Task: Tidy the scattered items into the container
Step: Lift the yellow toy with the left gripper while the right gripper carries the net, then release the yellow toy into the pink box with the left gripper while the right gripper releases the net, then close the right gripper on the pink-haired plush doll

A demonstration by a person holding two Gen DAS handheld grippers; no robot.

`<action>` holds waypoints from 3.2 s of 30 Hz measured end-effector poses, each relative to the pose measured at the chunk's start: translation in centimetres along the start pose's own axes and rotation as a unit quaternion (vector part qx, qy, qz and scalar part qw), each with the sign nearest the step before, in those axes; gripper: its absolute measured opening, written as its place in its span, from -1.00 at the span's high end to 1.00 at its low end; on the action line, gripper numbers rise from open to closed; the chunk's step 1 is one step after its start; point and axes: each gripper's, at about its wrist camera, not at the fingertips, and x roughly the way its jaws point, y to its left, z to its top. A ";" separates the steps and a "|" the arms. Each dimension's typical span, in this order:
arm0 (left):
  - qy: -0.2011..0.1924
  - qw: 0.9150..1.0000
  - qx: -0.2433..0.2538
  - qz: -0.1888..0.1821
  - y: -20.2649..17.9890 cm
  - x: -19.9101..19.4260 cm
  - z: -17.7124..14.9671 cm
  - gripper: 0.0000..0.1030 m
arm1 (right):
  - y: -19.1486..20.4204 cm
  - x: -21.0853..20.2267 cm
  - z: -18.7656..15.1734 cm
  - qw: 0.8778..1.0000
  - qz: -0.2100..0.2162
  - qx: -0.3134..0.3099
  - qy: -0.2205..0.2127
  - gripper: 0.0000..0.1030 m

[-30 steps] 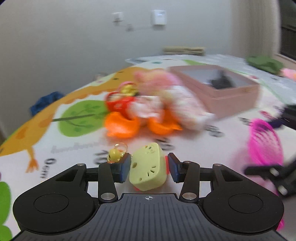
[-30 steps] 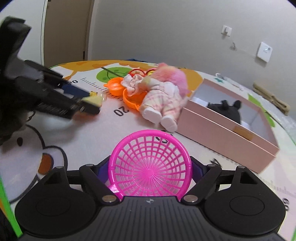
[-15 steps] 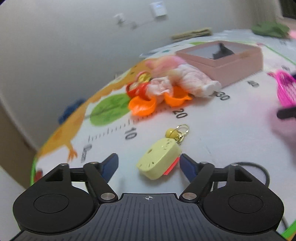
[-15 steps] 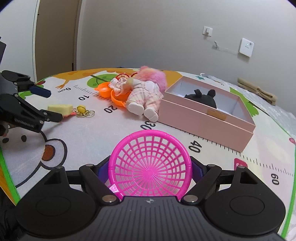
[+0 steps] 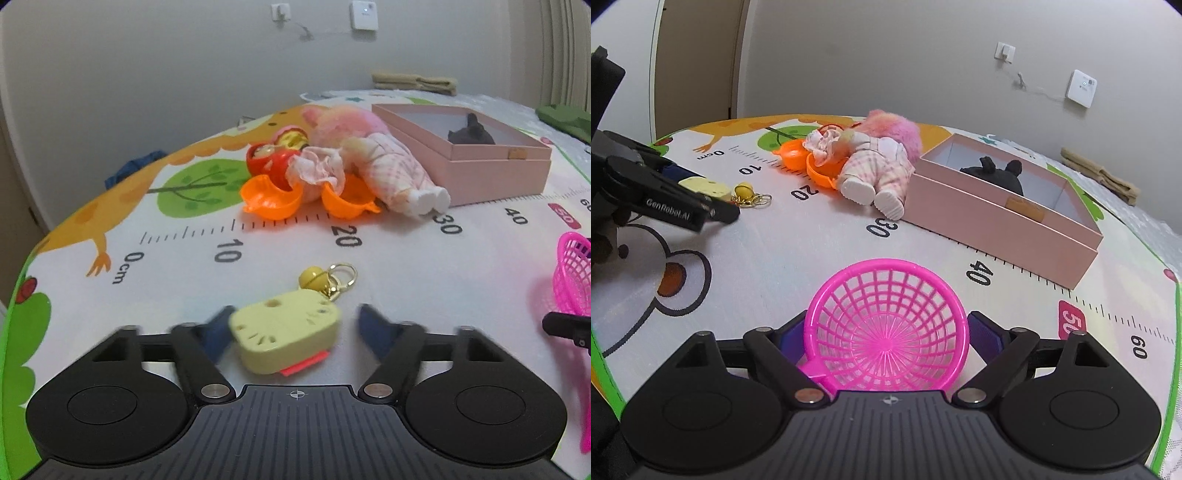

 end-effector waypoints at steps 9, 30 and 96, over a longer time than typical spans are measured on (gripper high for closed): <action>-0.027 0.999 0.021 -0.032 -0.8 -2.5 -0.2 -0.23 | 0.1 -0.7 0.1 1.000 0.003 -0.013 -0.002 -0.61; -0.071 0.972 0.116 -0.191 -10.4 -8.6 2.6 -0.23 | -4.2 -8.0 0.9 1.000 0.014 0.002 0.003 -0.61; -0.042 0.988 -0.119 -0.087 8.3 4.2 2.8 -0.86 | 6.5 14.6 15.4 0.974 -0.088 -0.210 0.000 -0.58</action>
